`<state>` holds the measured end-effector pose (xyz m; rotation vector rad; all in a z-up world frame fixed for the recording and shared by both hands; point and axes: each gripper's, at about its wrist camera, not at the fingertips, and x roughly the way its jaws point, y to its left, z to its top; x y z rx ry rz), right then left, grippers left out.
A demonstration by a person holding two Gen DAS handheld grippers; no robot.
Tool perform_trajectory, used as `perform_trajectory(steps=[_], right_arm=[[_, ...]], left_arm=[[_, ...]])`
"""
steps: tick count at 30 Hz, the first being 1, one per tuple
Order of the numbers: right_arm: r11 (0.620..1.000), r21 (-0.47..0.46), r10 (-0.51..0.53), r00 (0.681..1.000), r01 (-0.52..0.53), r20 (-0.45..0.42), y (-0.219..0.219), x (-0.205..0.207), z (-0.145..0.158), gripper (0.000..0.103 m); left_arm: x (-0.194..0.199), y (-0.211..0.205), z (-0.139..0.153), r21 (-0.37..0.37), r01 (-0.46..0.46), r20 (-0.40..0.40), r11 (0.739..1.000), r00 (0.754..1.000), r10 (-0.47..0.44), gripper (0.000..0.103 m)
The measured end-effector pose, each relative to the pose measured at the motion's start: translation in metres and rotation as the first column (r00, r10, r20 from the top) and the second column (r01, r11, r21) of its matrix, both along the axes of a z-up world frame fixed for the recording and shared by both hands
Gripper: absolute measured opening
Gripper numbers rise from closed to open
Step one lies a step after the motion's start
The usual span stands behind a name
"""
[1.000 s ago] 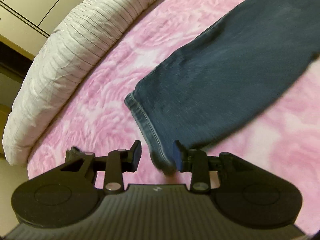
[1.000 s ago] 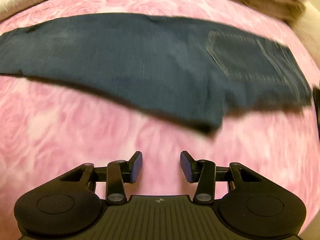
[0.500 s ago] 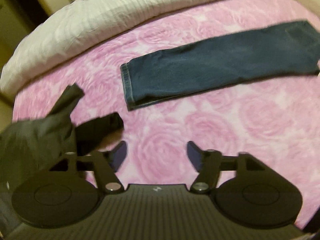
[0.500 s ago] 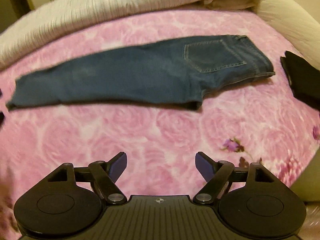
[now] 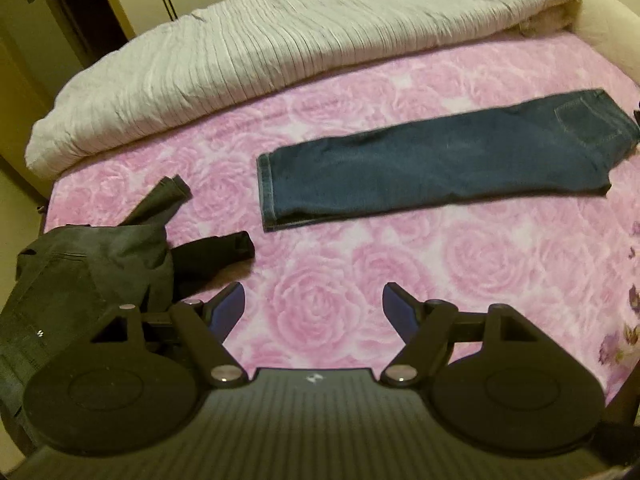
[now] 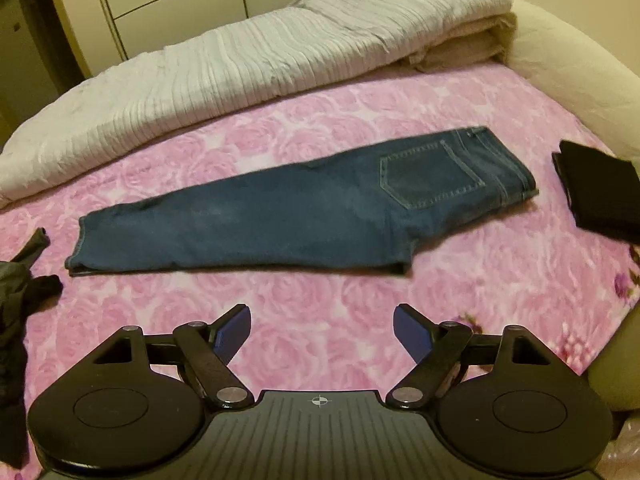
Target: Fold clothes
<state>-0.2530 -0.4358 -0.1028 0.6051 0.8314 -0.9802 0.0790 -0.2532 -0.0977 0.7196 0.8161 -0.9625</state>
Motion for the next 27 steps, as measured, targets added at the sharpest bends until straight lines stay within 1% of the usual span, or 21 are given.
perform_trajectory(steps=[4, 7, 12, 18, 24, 25, 27], right_arm=[[0.999, -0.012, 0.051, 0.999, -0.051, 0.0, -0.009, 0.001, 0.015, 0.082], [0.997, -0.024, 0.077, 0.997, -0.077, -0.003, -0.014, -0.007, 0.025, 0.082], [0.997, -0.001, 0.08, 0.997, -0.08, -0.002, -0.018, -0.035, 0.036, 0.082], [0.996, -0.013, 0.09, 0.996, -0.09, -0.003, -0.016, -0.07, 0.043, 0.082], [0.995, -0.01, 0.101, 0.995, -0.101, 0.007, -0.017, -0.093, 0.042, 0.082], [0.994, -0.01, 0.109, 0.994, -0.109, 0.006, -0.018, -0.092, 0.04, 0.082], [0.983, -0.024, 0.181, 0.983, -0.181, 0.001, -0.011, -0.066, 0.033, 0.082]], left_arm=[[-0.014, 0.004, 0.012, -0.015, -0.026, 0.019, 1.0, 0.999, 0.026, 0.073], [-0.03, 0.007, 0.018, -0.016, -0.046, 0.024, 0.999, 0.999, 0.047, 0.073], [-0.066, 0.008, 0.028, -0.028, -0.047, 0.036, 0.998, 0.998, 0.048, 0.073], [-0.108, 0.003, 0.034, -0.034, -0.031, 0.046, 0.999, 0.998, 0.032, 0.073], [-0.132, -0.001, 0.039, -0.03, -0.028, 0.069, 0.999, 0.997, 0.03, 0.073], [-0.134, -0.001, 0.039, -0.025, -0.029, 0.071, 0.999, 0.997, 0.03, 0.073], [-0.137, 0.0, 0.039, -0.014, -0.029, 0.075, 0.999, 0.997, 0.03, 0.073]])
